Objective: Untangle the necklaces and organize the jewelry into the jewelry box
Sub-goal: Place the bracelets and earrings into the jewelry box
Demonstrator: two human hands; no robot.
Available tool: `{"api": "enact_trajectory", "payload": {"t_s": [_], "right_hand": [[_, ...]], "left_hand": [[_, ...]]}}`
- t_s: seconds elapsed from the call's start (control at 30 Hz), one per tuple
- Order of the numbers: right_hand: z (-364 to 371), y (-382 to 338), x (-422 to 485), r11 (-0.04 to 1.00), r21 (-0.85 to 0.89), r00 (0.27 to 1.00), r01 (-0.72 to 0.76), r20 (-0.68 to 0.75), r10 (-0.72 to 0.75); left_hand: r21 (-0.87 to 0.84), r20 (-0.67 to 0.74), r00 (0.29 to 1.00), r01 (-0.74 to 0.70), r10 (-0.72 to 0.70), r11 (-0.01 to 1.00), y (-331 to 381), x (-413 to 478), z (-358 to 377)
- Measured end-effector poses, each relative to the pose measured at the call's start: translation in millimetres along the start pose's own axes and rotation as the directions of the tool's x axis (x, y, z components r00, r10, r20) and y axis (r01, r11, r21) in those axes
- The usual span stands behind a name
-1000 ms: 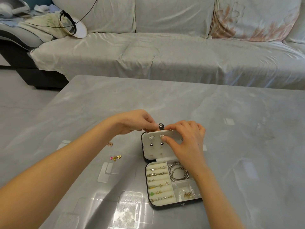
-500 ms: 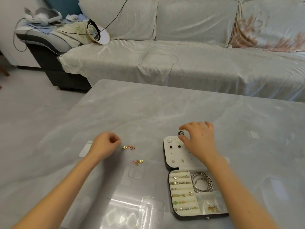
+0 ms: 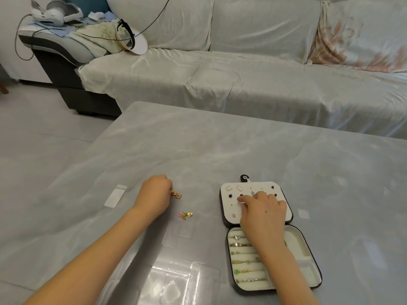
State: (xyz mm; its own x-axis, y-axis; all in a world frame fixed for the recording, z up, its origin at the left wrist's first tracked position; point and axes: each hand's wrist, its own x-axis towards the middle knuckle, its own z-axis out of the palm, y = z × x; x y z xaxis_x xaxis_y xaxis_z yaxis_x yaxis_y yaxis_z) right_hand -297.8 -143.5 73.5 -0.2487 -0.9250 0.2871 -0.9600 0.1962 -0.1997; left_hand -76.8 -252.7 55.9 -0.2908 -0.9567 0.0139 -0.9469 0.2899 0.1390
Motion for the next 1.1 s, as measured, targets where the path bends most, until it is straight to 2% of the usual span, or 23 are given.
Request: {"api": "enact_trajectory", "payload": {"t_s": [0.1,0.17,0.23,0.3,0.33,0.4,0.5,0.6,0.7,0.83,0.93,1.0,1.1], "right_hand": [[2.3,5.0,-0.5,0.999,-0.049,0.999,-0.018,0.032,0.02],[2.3,5.5,-0.5,0.999,-0.024,0.999,-0.021,0.046,0.022],[0.7,6.1,-0.5,0.999,0.007,0.998,-0.037,0.055,0.037],[-2.2,7.2,-0.1,0.993,0.103,0.998,-0.057,0.019,0.055],[-5.4,7.4,0.0,0.985,0.164,0.998,-0.06,0.004,0.06],[-16.7,4.4,-0.9,0.922,0.38,0.995,-0.073,0.091,0.042],[-31.1,-3.5,-5.7,0.68,0.721,0.985,-0.129,0.171,0.006],[-39.6,-3.7,-8.9,0.544,0.826,0.986,-0.147,0.166,0.014],[-48.3,4.2,-9.7,0.512,0.845,0.988,-0.152,0.143,0.057],[-51.9,14.5,-7.9,0.531,0.827,0.981,-0.187,0.189,0.051],[-53.2,20.0,-2.8,0.464,0.846,0.962,-0.261,0.27,0.048],[-56.0,22.6,-1.1,0.361,0.868,0.937,-0.341,0.344,0.058],[-56.6,26.8,-0.9,0.196,0.879,0.9,-0.435,0.43,0.071]], "left_hand": [[0.082,0.01,1.0,-0.017,0.016,0.997,2.7,3.2,-1.8],[0.034,-0.011,1.0,0.01,-0.009,0.999,4.0,3.5,-4.3],[-0.113,-0.057,0.997,0.049,-0.055,0.992,7.7,1.6,-9.7],[-0.327,-0.07,0.991,0.085,-0.114,0.941,18.0,-2.6,-20.1],[-0.44,-0.056,0.99,0.095,-0.133,0.893,25.6,-5.7,-26.3],[-0.629,0.005,0.992,0.103,-0.128,0.77,45.6,-14.2,-38.3],[-0.82,0.158,0.987,0.155,-0.042,0.552,82.9,-28.6,-49.0],[-0.902,0.283,0.956,0.236,0.082,0.363,113.7,-36.4,-49.3],[-0.917,0.33,0.932,0.28,0.147,0.284,128.6,-36.2,-46.4],[-0.911,0.354,0.916,0.293,0.188,0.288,137.0,-35.0,-49.5],[-0.899,0.348,0.922,0.275,0.173,0.34,135.0,-37.1,-52.7],[-0.866,0.309,0.949,0.255,0.059,0.431,122.7,-36.6,-50.7],[-0.696,0.132,0.966,0.251,-0.223,0.673,81.5,-32.1,-39.8]]}}
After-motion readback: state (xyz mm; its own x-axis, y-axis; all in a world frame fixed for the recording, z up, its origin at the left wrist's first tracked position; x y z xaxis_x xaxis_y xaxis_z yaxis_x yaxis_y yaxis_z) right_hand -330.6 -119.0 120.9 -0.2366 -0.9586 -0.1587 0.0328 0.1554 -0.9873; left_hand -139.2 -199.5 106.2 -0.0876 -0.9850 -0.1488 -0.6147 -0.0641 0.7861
